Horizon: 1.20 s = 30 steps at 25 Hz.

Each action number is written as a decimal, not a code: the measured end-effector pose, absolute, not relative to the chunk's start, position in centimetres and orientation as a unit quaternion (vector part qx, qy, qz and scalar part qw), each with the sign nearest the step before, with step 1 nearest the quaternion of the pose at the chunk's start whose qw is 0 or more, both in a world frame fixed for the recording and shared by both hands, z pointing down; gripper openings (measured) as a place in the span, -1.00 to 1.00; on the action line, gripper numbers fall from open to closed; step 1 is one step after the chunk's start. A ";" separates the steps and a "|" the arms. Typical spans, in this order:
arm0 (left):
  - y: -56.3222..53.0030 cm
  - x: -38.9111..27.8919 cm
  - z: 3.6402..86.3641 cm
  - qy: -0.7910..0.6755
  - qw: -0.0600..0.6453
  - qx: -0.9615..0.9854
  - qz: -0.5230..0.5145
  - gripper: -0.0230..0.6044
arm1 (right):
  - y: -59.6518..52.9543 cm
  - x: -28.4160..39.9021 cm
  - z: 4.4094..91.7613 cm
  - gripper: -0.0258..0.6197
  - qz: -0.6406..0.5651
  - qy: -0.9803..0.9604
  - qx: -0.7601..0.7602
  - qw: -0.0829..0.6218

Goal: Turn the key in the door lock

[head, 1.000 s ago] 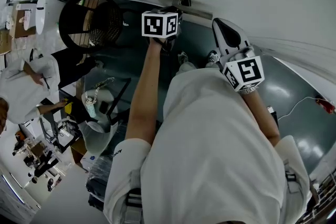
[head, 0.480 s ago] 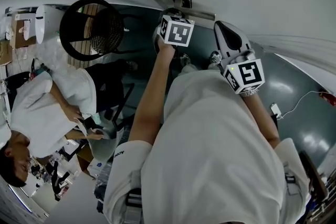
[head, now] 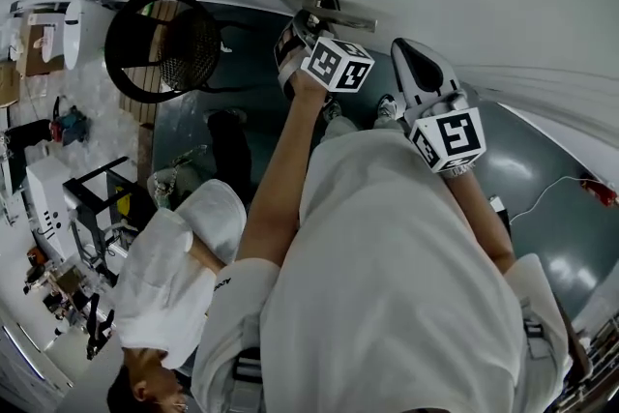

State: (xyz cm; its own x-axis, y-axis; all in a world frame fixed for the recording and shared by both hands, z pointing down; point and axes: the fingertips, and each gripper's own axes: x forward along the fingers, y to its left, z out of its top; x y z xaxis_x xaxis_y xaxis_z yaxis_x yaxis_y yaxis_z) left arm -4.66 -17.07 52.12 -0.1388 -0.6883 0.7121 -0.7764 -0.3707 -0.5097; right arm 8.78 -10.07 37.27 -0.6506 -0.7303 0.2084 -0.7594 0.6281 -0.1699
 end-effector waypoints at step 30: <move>-16.8 -5.4 52.9 -0.592 0.108 0.647 0.469 -0.76 | -10.7 10.5 38.8 -0.94 0.130 -0.927 0.347 0.061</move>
State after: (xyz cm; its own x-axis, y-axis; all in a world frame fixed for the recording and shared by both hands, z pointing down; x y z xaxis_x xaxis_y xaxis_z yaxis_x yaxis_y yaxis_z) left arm -5.36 -16.78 52.94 -0.1407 -0.6642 0.7342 -0.8662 -0.2765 -0.4161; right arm 10.49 -10.70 38.82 -0.7512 -0.6277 0.2040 -0.6596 0.7251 -0.1979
